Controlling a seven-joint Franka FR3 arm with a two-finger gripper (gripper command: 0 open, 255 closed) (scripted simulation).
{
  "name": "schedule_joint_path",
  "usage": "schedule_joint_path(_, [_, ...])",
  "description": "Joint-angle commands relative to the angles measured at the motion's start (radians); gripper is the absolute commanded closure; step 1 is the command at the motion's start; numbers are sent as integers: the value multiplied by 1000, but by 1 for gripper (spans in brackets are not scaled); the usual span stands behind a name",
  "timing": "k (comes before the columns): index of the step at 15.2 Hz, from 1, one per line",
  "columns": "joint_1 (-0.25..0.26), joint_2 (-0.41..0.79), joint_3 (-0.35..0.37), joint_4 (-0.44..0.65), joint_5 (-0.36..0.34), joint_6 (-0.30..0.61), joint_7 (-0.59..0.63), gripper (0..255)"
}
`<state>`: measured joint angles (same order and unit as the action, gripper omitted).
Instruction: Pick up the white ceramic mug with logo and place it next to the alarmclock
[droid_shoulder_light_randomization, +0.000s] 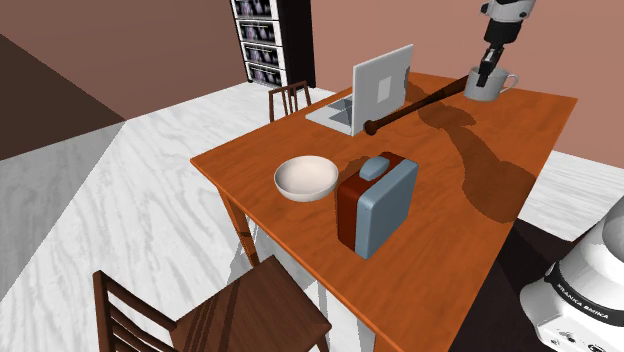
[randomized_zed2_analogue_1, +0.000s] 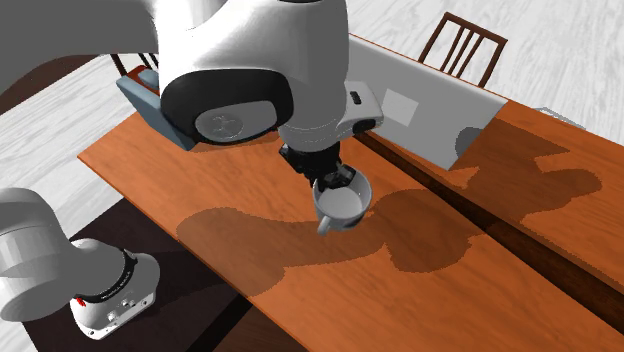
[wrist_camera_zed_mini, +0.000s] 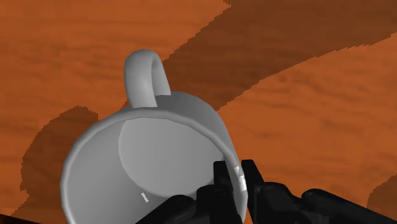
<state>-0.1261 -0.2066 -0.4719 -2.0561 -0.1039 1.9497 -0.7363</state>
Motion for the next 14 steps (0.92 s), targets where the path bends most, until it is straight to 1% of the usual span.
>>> schedule_joint_path(1, [1,-3,2,28,0,-31,-1,255])
schedule_joint_path(14, [6,3,10,209,8,-206,-6,255])
